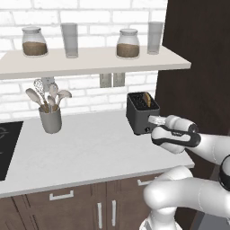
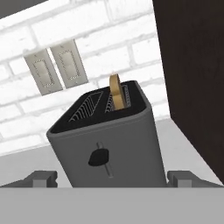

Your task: Start the toaster. Once the lever pops up, take the bread to the plate on the dining counter.

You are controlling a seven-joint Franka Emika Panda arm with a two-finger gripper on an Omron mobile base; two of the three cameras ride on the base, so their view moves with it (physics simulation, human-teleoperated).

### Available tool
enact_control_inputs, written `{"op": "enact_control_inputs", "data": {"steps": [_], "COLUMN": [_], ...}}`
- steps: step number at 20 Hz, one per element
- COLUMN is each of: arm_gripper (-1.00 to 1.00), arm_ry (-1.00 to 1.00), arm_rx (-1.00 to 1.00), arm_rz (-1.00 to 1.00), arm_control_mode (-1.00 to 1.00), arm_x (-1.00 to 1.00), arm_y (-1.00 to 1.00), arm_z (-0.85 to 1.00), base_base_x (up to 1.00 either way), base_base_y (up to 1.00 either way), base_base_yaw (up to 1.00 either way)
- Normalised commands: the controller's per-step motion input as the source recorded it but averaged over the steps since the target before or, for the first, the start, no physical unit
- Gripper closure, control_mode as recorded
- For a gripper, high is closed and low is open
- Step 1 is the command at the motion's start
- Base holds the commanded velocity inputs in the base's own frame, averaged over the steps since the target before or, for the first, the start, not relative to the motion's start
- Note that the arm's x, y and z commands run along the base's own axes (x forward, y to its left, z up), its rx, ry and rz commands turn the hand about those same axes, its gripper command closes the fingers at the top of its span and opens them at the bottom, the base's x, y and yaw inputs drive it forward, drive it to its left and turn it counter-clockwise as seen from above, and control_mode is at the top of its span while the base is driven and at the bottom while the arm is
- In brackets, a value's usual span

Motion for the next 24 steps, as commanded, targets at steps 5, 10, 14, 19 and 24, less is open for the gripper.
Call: {"op": "enact_control_inputs", "data": {"steps": [5, 10, 14, 19, 24], "arm_gripper": [-1.00, -1.00, -1.00, -1.00, -1.00], "arm_ry": [-0.04, -0.02, 0.00, 0.00, 0.00], "arm_rx": [0.00, 0.00, 0.00, 0.00, 0.00], "arm_rz": [0.00, 0.00, 0.00, 0.00, 0.00], "arm_control_mode": [-1.00, -1.00, -1.00, -1.00, -1.00], "arm_x": [0.00, 0.00, 0.00, 0.00, 0.00], "arm_y": [0.00, 0.00, 0.00, 0.00, 0.00], "arm_z": [0.00, -0.03, 0.00, 0.05, 0.20], "base_base_x": [0.00, 0.00, 0.00, 0.00, 0.00], "base_base_y": [0.00, 0.00, 0.00, 0.00, 0.00], "base_base_yaw": [0.00, 0.00, 0.00, 0.00, 0.00]}}
